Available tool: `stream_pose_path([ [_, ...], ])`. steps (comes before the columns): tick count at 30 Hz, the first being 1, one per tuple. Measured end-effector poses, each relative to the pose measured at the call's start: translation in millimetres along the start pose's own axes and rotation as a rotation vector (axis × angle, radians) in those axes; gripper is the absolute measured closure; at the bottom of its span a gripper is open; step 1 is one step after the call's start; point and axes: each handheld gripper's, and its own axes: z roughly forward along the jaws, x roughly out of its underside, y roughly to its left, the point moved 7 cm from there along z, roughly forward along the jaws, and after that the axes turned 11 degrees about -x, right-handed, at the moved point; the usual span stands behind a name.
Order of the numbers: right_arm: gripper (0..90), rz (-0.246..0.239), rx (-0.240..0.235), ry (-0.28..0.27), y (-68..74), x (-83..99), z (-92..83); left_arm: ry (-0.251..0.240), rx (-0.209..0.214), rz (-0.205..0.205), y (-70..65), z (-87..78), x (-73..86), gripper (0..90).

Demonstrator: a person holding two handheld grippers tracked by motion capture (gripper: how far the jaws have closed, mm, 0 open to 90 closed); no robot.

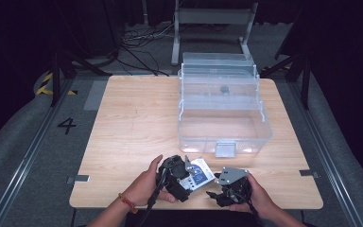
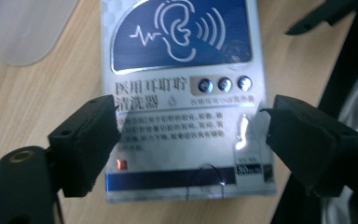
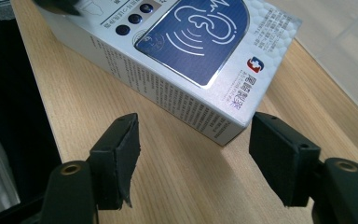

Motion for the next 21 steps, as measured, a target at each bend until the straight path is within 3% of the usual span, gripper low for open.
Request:
stream_pose_path([
  [1,32.6,-0.001,-0.003,0.0,0.3,-0.1,0.0,0.011,0.025,0.013,-0.4,1.6,-1.1,16.0],
  [4,32.4,-0.001,-0.013,-0.009,0.9,-0.6,-0.4,0.038,0.001,0.043,2.1,9.0,-4.1,8.4],
  [6,32.4,-0.007,-0.019,-0.011,1.7,-1.3,-0.1,0.073,-0.001,0.047,4.2,15.1,-5.1,3.3],
  [10,32.1,-0.021,-0.031,-0.01,5.1,-2.5,0.2,0.101,0.029,0.053,5.0,25.7,-4.1,2.2],
  [13,32.1,-0.027,-0.035,-0.012,6.1,-3.4,0.7,0.129,0.048,0.021,5.1,31.4,-2.8,1.8],
  [19,31.3,-0.018,-0.049,-0.018,5.8,-4.0,1.7,0.149,0.047,0.022,4.9,37.1,-3.0,2.0],
  [20,31.3,-0.019,-0.047,-0.018,5.7,-4.0,1.7,0.145,0.049,-0.017,3.6,38.4,-3.1,1.6],
  [21,31.4,-0.019,-0.047,-0.02,5.8,-4.1,1.8,0.145,0.051,-0.019,3.7,40.2,-3.5,1.1],
])
